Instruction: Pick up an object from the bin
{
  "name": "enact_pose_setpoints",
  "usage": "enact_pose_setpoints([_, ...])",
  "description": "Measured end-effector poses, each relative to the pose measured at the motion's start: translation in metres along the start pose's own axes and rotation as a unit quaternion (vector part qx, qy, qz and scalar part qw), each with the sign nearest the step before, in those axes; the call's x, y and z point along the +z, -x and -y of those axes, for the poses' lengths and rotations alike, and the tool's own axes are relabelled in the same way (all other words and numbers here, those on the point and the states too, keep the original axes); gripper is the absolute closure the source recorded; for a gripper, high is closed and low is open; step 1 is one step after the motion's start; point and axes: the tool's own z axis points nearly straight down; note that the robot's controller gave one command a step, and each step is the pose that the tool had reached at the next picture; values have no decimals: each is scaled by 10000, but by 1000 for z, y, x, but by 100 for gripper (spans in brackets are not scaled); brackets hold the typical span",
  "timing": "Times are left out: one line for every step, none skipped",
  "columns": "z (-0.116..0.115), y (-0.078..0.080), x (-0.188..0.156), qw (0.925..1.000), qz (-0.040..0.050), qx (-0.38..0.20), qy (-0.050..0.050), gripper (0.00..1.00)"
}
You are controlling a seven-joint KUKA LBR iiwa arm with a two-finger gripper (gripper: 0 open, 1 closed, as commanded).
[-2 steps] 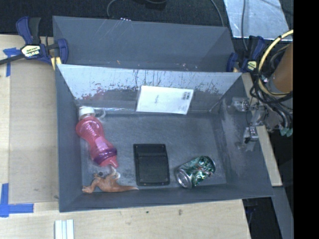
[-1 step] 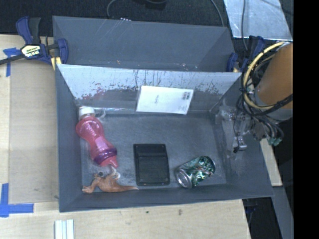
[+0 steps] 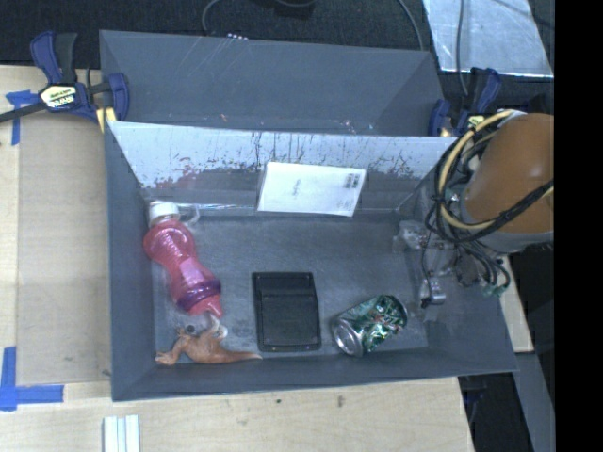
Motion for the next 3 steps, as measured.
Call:
enact_pose_setpoints([-12, -10, 38, 9999, 4, 149, -6, 0])
enact_pose_setpoints([-18, -11, 49, 9994, -2, -358, -10, 0])
enact_pose_setpoints([-13, -13, 59, 9902, -8, -1400, -1, 0])
